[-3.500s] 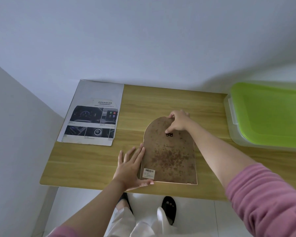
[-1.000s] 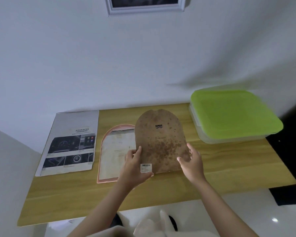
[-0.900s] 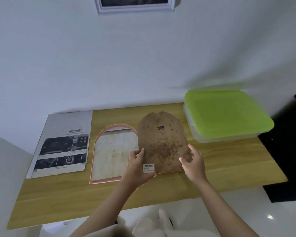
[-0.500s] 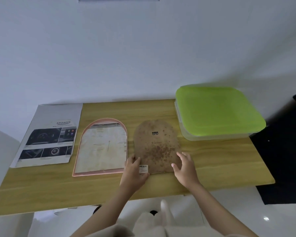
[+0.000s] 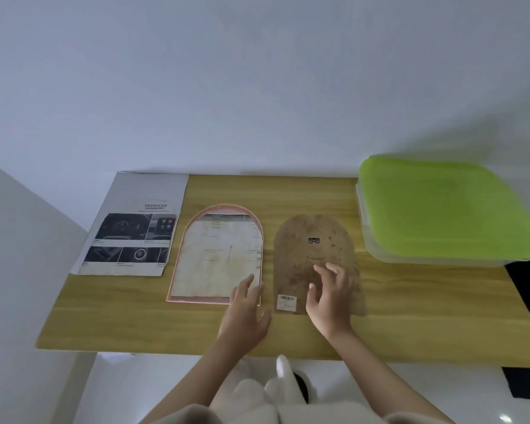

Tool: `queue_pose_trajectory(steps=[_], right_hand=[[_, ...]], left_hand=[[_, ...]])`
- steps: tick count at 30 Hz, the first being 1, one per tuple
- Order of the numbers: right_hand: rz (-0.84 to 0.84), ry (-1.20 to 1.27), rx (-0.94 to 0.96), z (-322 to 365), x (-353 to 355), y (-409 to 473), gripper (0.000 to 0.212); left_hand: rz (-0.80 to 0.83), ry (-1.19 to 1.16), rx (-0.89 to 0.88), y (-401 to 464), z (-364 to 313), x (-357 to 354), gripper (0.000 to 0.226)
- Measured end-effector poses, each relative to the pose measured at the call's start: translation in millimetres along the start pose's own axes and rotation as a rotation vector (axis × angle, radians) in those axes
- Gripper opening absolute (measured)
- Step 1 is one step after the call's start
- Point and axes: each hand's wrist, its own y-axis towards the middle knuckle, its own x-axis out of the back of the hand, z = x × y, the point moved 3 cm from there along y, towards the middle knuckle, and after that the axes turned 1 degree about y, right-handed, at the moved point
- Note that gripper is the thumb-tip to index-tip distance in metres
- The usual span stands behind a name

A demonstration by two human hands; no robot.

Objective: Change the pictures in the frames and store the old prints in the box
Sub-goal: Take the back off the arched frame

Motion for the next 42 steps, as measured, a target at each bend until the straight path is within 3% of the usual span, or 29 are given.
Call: queue_pose_trajectory(steps=[8, 17, 23, 30, 42], right_hand=[[0.170, 0.088, 0.061, 95, -49, 40, 0.036], [0.440, -0.107, 0.002, 134, -89, 79, 0.045], [0.518, -0.278, -0.072, 140, -96, 95, 0.063], [0.515, -0.216, -0.123, 142, -96, 108, 0.094], [0.411, 0.192, -0.146, 136, -82, 86, 0.081]], left_hand=[[-0.144, 0.103, 0.160, 18, 81, 74, 0.057], [0.110, 0.032, 0.126, 44, 148, 102, 0.091], [0.155, -0.002, 0.088, 52, 161, 100, 0.094], [0.154, -0.039, 0.042, 54, 169, 97, 0.092], [0.134, -0.053, 0.047, 52, 171, 95, 0.094]])
